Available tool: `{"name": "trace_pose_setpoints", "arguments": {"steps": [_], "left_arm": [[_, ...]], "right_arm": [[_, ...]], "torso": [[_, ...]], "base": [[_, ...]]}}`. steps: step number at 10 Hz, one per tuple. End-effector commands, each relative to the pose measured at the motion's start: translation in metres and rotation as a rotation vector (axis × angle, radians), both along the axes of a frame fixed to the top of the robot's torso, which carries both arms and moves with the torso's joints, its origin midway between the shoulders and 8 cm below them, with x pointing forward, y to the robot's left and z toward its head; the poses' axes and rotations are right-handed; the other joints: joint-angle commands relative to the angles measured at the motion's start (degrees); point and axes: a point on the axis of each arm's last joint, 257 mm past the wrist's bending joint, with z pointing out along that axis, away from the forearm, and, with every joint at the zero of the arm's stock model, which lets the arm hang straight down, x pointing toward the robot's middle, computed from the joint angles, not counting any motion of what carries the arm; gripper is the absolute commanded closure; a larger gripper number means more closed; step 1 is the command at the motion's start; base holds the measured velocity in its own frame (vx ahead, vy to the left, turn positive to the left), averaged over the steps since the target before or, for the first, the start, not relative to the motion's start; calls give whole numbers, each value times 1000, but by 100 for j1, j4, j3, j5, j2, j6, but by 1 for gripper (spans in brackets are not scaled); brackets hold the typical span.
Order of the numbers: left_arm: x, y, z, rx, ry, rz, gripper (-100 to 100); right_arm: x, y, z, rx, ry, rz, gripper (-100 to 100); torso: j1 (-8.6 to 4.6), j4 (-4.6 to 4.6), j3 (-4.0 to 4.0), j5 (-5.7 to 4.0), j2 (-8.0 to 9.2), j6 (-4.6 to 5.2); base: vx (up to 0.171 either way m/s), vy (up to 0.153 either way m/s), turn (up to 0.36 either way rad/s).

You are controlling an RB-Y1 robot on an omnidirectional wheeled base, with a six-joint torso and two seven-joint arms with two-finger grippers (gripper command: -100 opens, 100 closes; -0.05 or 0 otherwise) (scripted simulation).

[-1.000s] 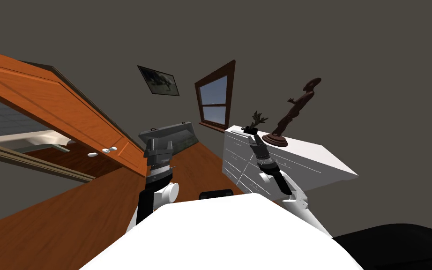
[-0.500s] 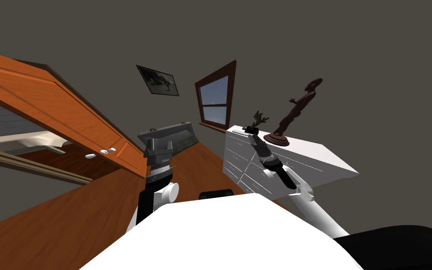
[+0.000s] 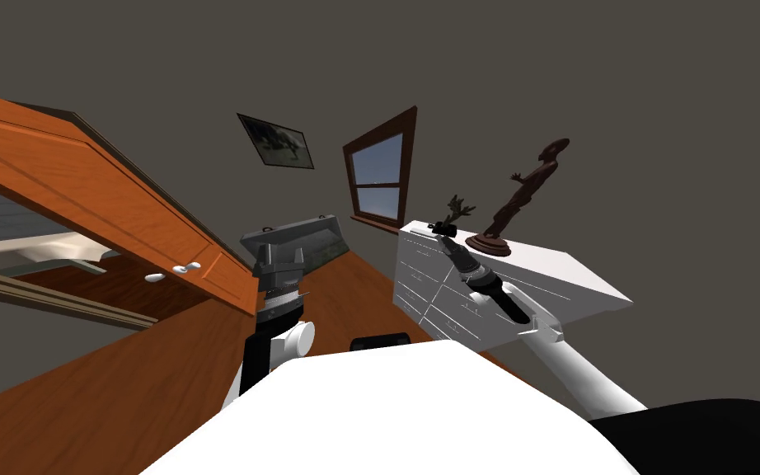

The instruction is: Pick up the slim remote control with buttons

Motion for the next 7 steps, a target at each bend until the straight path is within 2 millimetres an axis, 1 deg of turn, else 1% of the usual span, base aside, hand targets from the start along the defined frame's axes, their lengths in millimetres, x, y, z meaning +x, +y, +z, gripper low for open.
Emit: {"name": "trace_pose_setpoints", "arguments": {"steps": [1, 5, 7], "left_arm": [[0, 0, 0, 0, 0, 0, 0], [0, 0, 0, 0, 0, 0, 0], [0, 0, 0, 0, 0, 0, 0]], "right_arm": [[1, 2, 1, -54, -2, 14, -100], [4, 4, 1, -158, -3, 36, -100], [7, 4, 1, -239, -4, 53, -100]], "torso": [[0, 0, 0, 0, 0, 0], [-10, -1, -2, -2, -3, 0], [-13, 0, -1, -3, -2, 0]], "base": [[26, 58, -24], [21, 27, -17], [27, 35, -39]]}}
